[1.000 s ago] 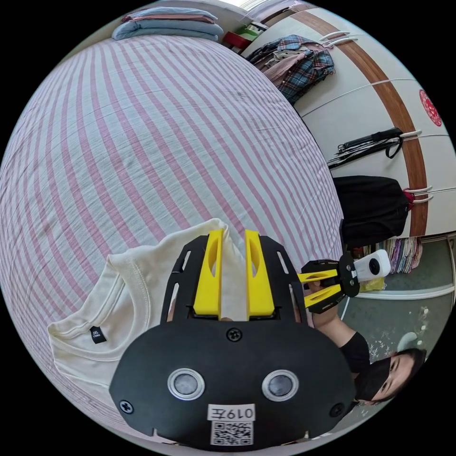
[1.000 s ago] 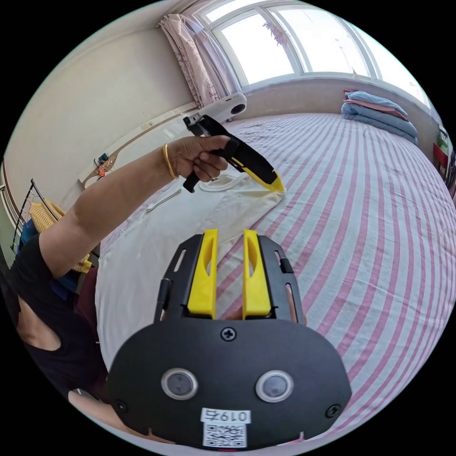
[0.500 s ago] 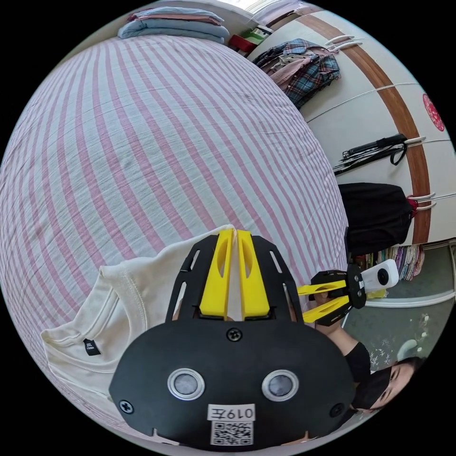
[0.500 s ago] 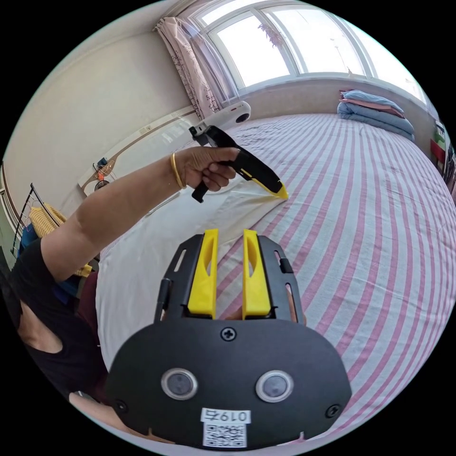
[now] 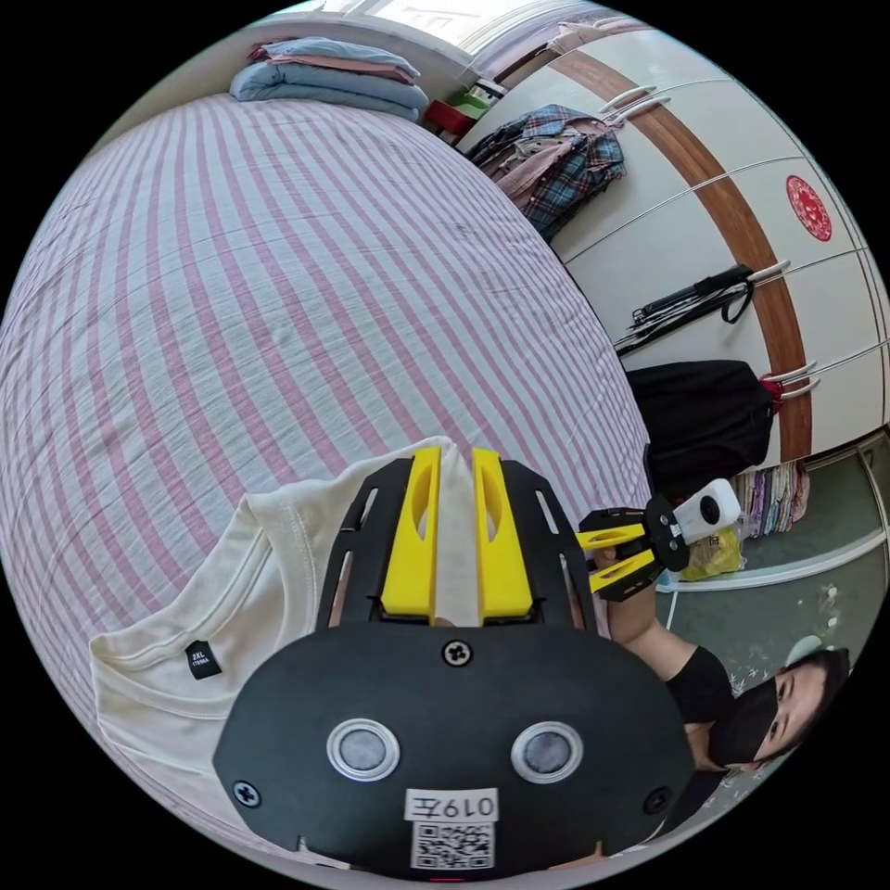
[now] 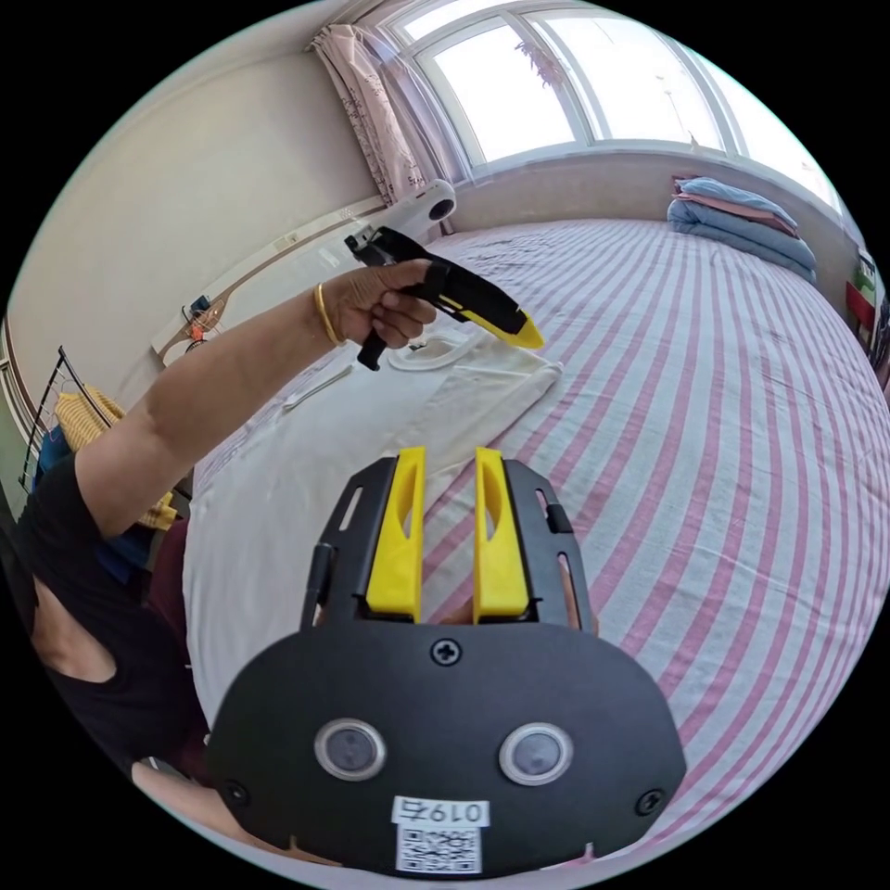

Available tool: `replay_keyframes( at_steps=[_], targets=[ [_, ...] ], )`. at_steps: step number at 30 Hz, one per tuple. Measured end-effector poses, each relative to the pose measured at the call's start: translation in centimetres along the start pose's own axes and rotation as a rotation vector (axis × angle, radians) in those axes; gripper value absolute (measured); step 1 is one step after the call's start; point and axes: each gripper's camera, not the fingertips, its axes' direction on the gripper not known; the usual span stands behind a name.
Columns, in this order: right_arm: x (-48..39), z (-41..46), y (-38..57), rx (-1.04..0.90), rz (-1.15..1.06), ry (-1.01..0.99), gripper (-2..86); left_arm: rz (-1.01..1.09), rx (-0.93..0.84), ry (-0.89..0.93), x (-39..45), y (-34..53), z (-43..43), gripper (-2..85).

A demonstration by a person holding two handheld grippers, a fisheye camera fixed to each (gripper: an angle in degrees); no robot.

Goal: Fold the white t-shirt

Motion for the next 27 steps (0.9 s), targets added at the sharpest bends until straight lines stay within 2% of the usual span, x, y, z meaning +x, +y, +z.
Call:
replay_keyframes(
  at_steps=[4, 10, 14, 22, 27],
  targets=[
    [-0.8, 0.1, -0.1, -0.003, -0.013, -0.002, 6.9, 0.019, -0.058, -0.054, -0.4, 3.3, -0.5, 4.8],
    [-2.1, 0.5, -0.4, -0.007, -0.023, 0.000, 5.5, 0.020, -0.038, -0.122, -1.6, 9.0, -3.0, 6.6],
    [-2.9, 0.8, -0.5, -0.011, -0.021, 0.002, 6.2, 0.029, -0.111, -0.173, -1.4, 11.9, -2.5, 6.9],
    [-5.3, 1.4, -1.1, -0.023, -0.042, -0.013, 5.4, -0.003, -0.154, -0.180, -1.4, 18.0, -1.7, 2.7],
    [-7.8, 2.4, -1.5, -0.060, -0.108, -0.025, 1.1, -0.014, -0.139, -0.187, -1.1, 22.6, -2.2, 1.2]
  ],
)
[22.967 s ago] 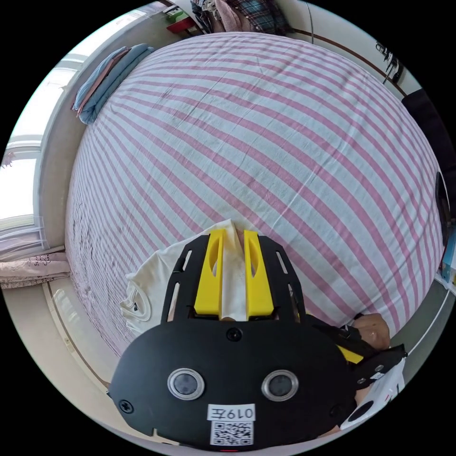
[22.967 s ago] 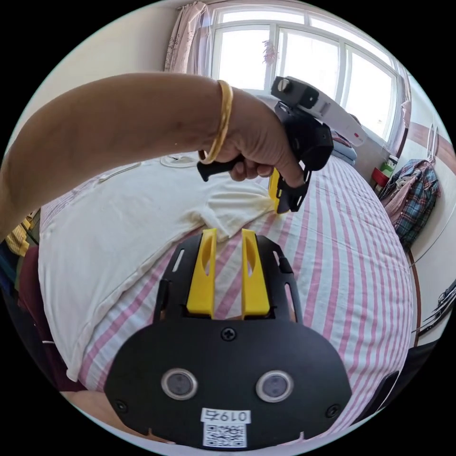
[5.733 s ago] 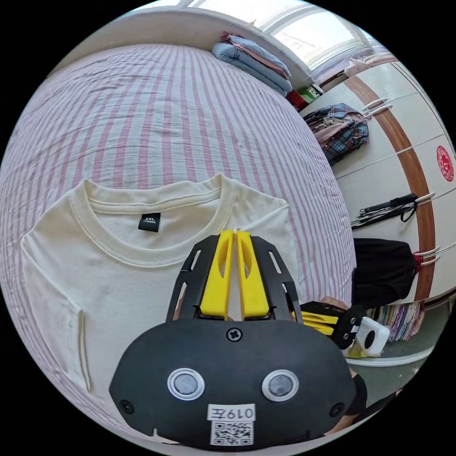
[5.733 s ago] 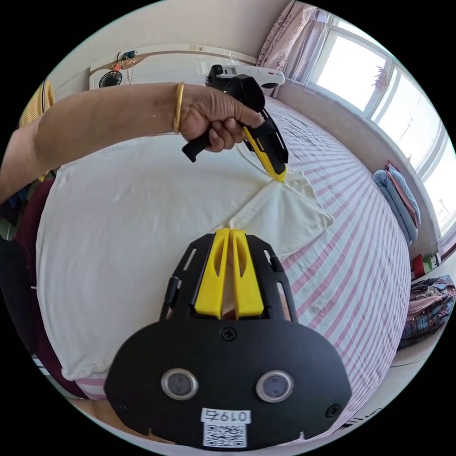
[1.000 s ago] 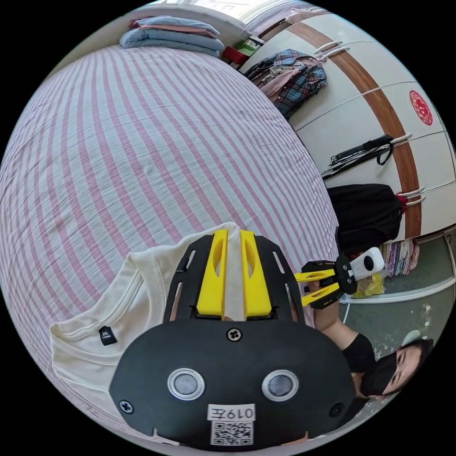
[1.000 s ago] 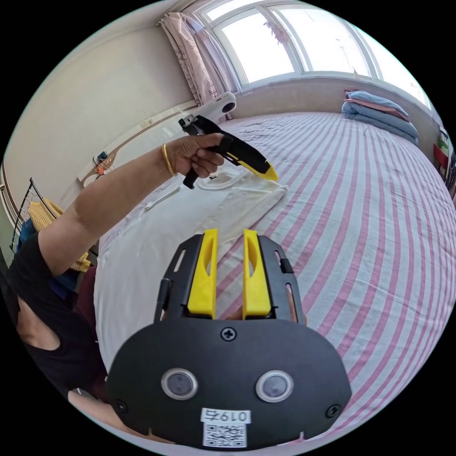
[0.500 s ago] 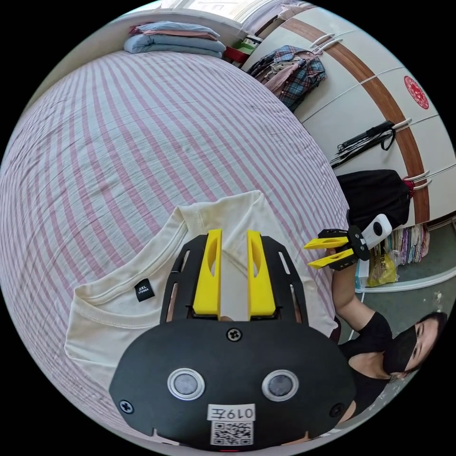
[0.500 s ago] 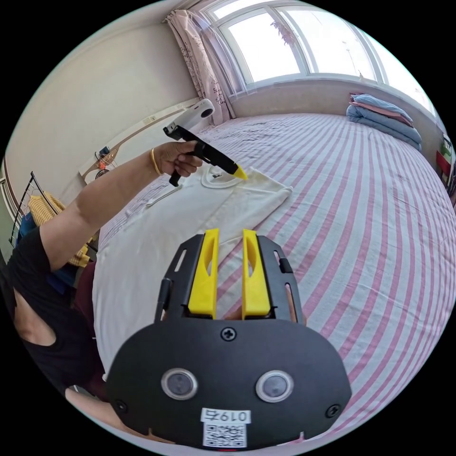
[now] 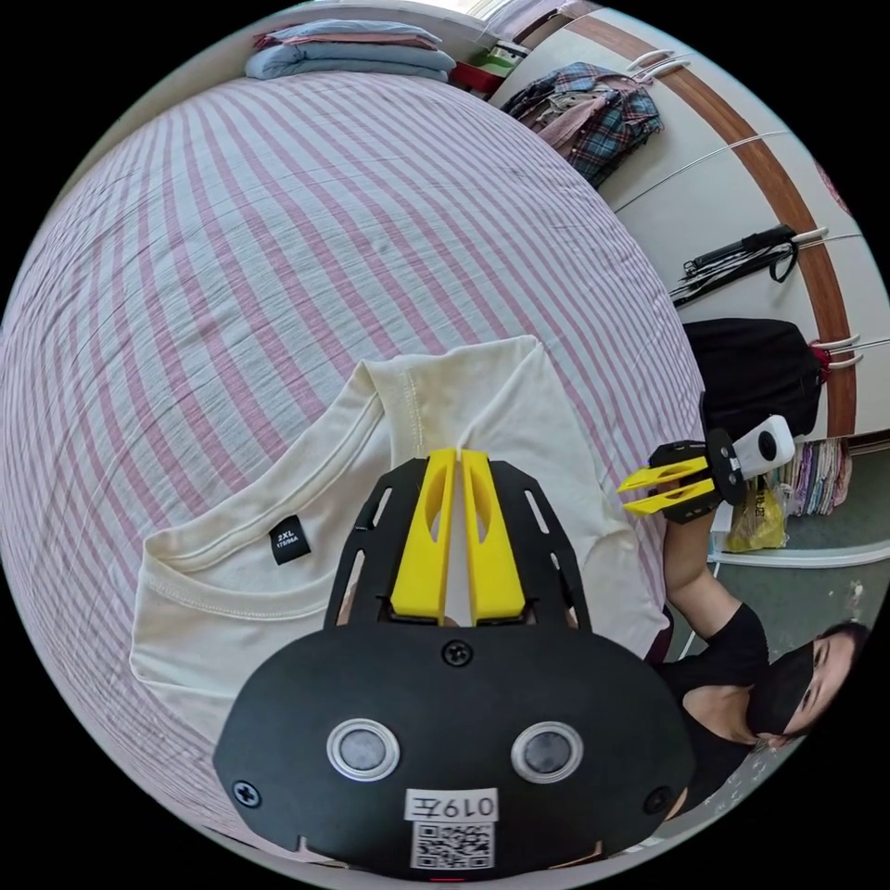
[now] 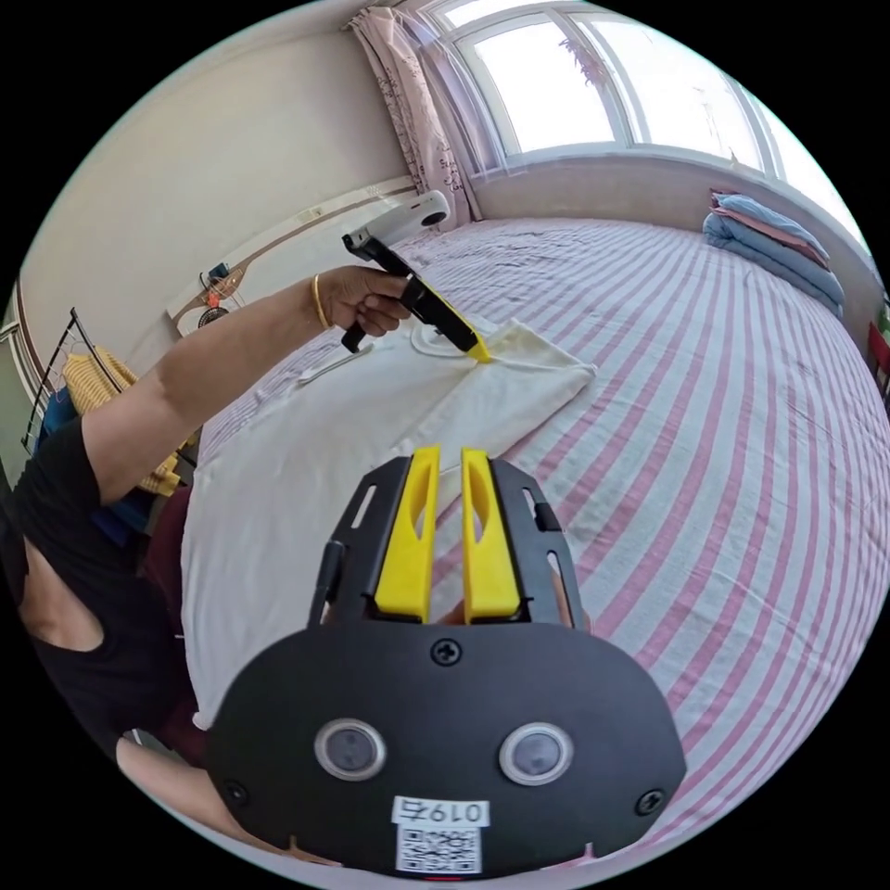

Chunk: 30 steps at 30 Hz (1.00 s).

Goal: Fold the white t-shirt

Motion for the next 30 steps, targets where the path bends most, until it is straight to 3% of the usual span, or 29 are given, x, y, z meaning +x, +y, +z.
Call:
replay_keyframes(
  at_steps=[10, 15, 18, 22, 25, 30],
  targets=[
    [-5.3, 3.5, -1.6, -0.202, -0.112, 0.017, -0.5, -0.012, -0.001, -0.030, 1.3, 11.0, 1.5, 0.6],
    [-7.1, 3.4, -2.1, -0.170, -0.106, -0.006, -0.2, -0.029, 0.071, -0.008, 1.9, 18.0, 0.7, 0.7],
    [-8.4, 2.5, -2.3, -0.089, -0.121, -0.029, 0.0, -0.041, 0.199, 0.106, 2.6, 24.6, -0.3, 0.7],
    [-11.1, 0.4, -2.5, 0.133, -0.144, -0.014, -0.1, 0.027, 0.447, 0.193, 6.9, 39.0, -1.4, 0.9],
    [-15.6, -1.1, -2.6, 0.287, -0.214, 0.105, -0.4, 0.026, 0.559, 0.031, 11.8, 52.0, -0.9, 0.9],
    [-22.5, 2.0, -5.7, 0.123, -0.230, 0.326, 0.9, -0.077, 0.640, -0.173, 17.6, 69.3, 1.0, 1.1]
  ],
)
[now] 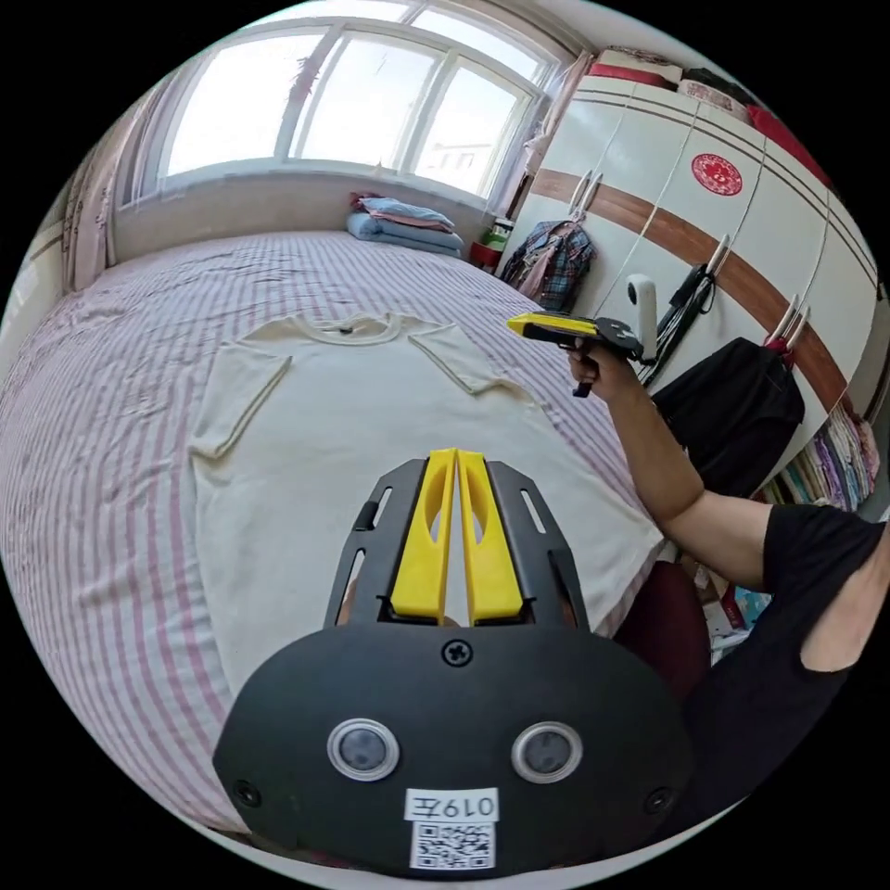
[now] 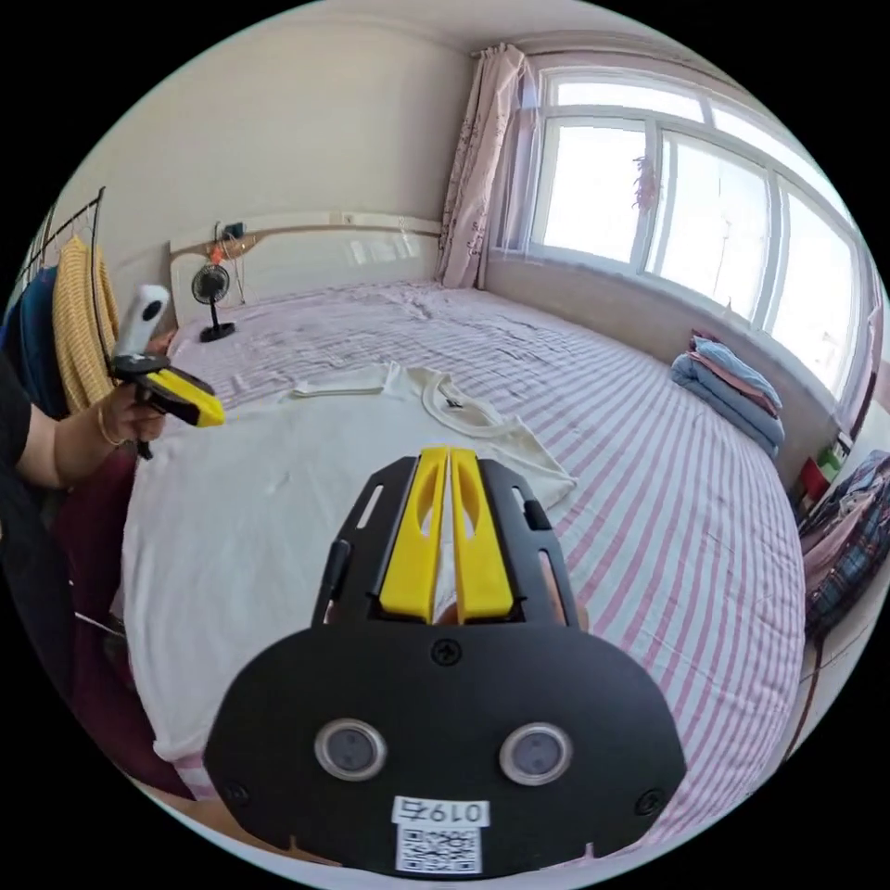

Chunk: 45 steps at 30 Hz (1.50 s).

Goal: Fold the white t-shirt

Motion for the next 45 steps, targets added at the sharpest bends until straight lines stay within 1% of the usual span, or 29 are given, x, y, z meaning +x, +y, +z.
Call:
replay_keyframes(
  at_steps=[3, 4, 5, 7, 9, 11, 13, 14, 16, 19, 22, 26, 30, 35, 37, 38, 39, 41, 43, 45],
  targets=[
    [-3.3, 1.5, -3.1, -0.108, 0.085, -0.044, 4.8, 0.008, 0.069, -0.199, 1.4, 4.6, -3.9, 1.1],
    [-5.1, 2.1, -4.0, -0.152, 0.095, 0.025, 5.5, 0.010, 0.070, -0.290, 1.7, 5.7, -4.6, 1.1],
    [-6.0, 2.4, -4.4, -0.171, 0.099, 0.080, 5.8, 0.011, 0.045, -0.341, 1.7, 6.7, -5.0, 1.0],
    [-8.9, 4.2, -5.2, -0.247, 0.112, 0.264, 5.8, 0.012, 0.014, -0.384, 1.7, 8.3, -5.3, 1.0],
    [-10.3, 5.5, -5.7, -0.298, 0.135, 0.296, 5.7, 0.040, -0.011, -0.418, 1.6, 10.4, -5.6, 1.0],
    [-11.1, 6.7, -6.2, -0.335, 0.183, 0.292, 5.7, 0.041, -0.043, -0.490, 0.9, 13.3, -6.0, 1.1],
    [-11.7, 8.8, -6.8, -0.383, 0.252, 0.272, 5.9, 0.004, -0.058, -0.472, -0.2, 15.0, -6.6, 1.0],
    [-11.9, 9.4, -6.9, -0.398, 0.260, 0.271, 6.0, -0.022, -0.070, -0.429, -0.7, 15.9, -7.3, 1.0],
    [-12.5, 11.8, -7.2, -0.463, 0.282, 0.308, 6.0, -0.025, -0.037, -0.373, -1.2, 17.3, -8.5, 1.0],
    [-13.5, 13.5, -7.5, -0.475, 0.295, 0.369, 5.5, -0.041, -0.041, -0.388, -1.9, 19.4, -9.6, 1.0],
    [-14.1, 14.3, -8.0, -0.457, 0.315, 0.359, 4.0, -0.042, -0.023, -0.352, -2.3, 21.3, -10.6, 0.9],
    [-15.1, 15.4, -8.7, -0.478, 0.281, 0.403, 1.2, -0.029, -0.041, -0.369, -2.8, 23.3, -11.2, 0.9],
    [-16.5, 15.5, -9.3, -0.429, 0.257, 0.386, 0.6, -0.045, -0.069, -0.393, -3.8, 24.9, -11.6, 0.9],
    [-17.1, 17.2, -9.1, -0.433, 0.238, 0.360, 2.5, -0.071, -0.156, -0.401, -5.8, 26.7, -11.5, 0.9],
    [-17.0, 17.4, -9.6, -0.415, 0.257, 0.336, 6.7, -0.089, -0.193, -0.405, -6.8, 27.2, -11.5, 1.0],
    [-17.0, 17.4, -9.8, -0.403, 0.265, 0.324, 7.4, -0.103, -0.208, -0.397, -7.5, 27.6, -11.7, 1.0],
    [-17.2, 17.1, -10.5, -0.359, 0.276, 0.295, 9.0, -0.110, -0.215, -0.390, -7.8, 27.9, -11.9, 1.1],
    [-17.9, 16.5, -11.9, -0.266, 0.271, 0.257, 9.0, -0.159, -0.222, -0.333, -9.6, 28.7, -12.8, 1.2],
    [-19.0, 17.1, -14.2, -0.185, 0.249, 0.157, 5.8, -0.193, -0.239, -0.287, -11.0, 29.4, -13.1, 1.3],
    [-19.1, 18.7, -16.1, -0.176, 0.269, 0.081, 3.5, -0.214, -0.289, -0.278, -12.1, 30.1, -12.9, 1.3]
  ],
)
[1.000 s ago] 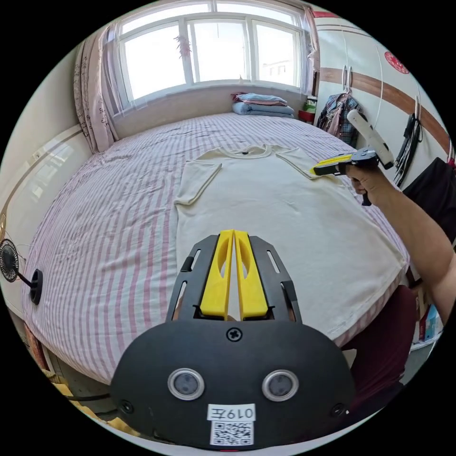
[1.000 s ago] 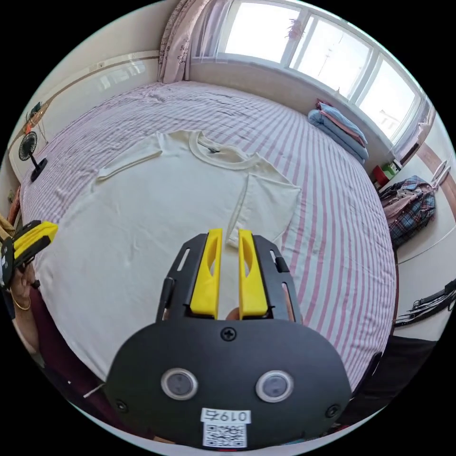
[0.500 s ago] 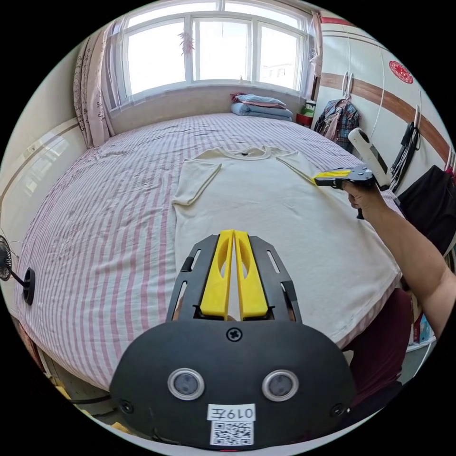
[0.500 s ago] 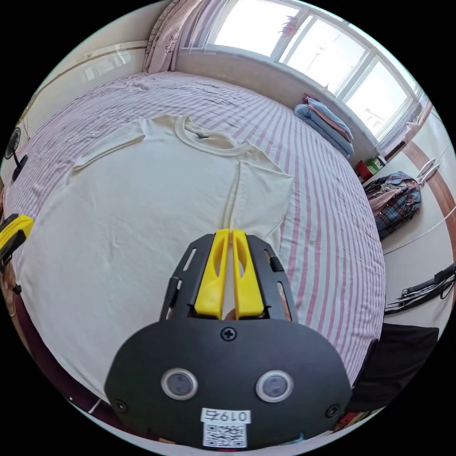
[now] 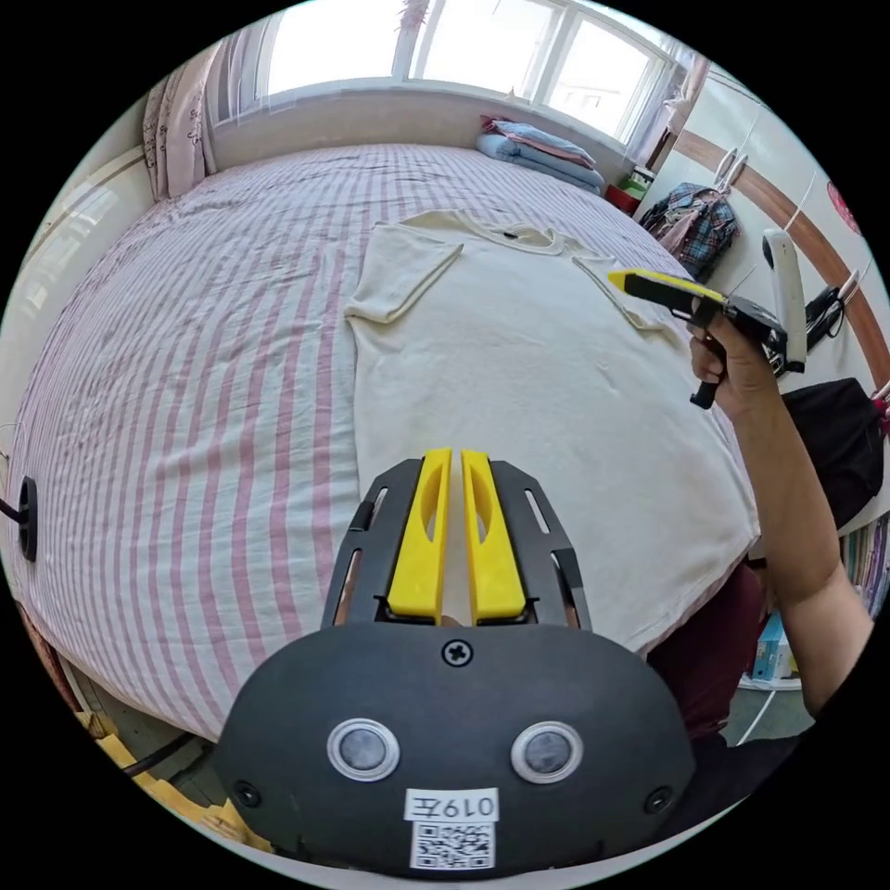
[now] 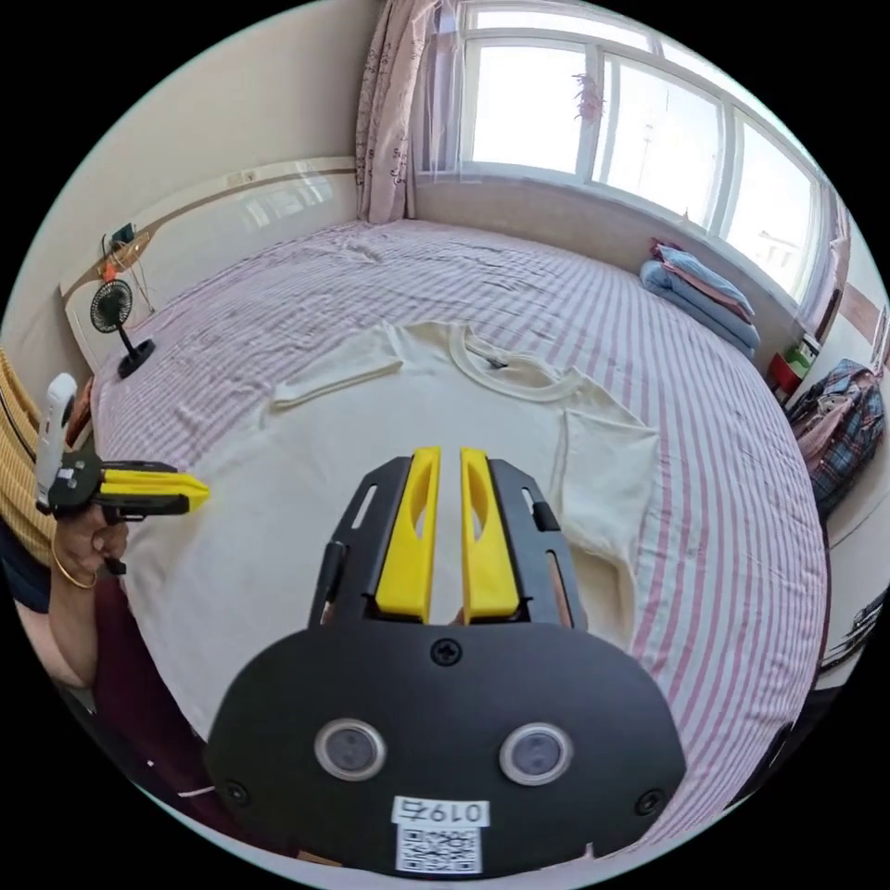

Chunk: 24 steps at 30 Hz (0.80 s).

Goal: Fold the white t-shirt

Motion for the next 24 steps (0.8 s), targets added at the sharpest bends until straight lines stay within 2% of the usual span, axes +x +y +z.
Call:
replay_keyframes(
  at_steps=[5, 10, 14, 16, 24],
  targets=[
    [0.0, 4.7, -5.4, -0.005, 0.096, -0.052, 2.1, 0.026, -0.019, -0.006, -2.2, 1.3, 0.4, 1.4],
    [-0.7, 11.7, -10.4, -0.150, 0.160, -0.268, 5.7, -0.015, 0.006, 0.045, -5.1, 2.1, 0.2, 1.4],
    [-0.3, 15.0, -12.0, -0.172, 0.282, -0.281, 6.3, -0.041, 0.088, 0.005, -6.7, 2.9, -0.9, 1.6],
    [0.1, 16.5, -12.6, -0.185, 0.342, -0.281, 6.2, -0.035, 0.068, 0.010, -7.3, 3.0, -0.6, 1.7],
    [-1.7, 18.3, -13.6, -0.169, 0.349, -0.286, 0.6, -0.035, 0.042, 0.015, -9.5, 3.1, 0.3, 1.5]
  ],
)
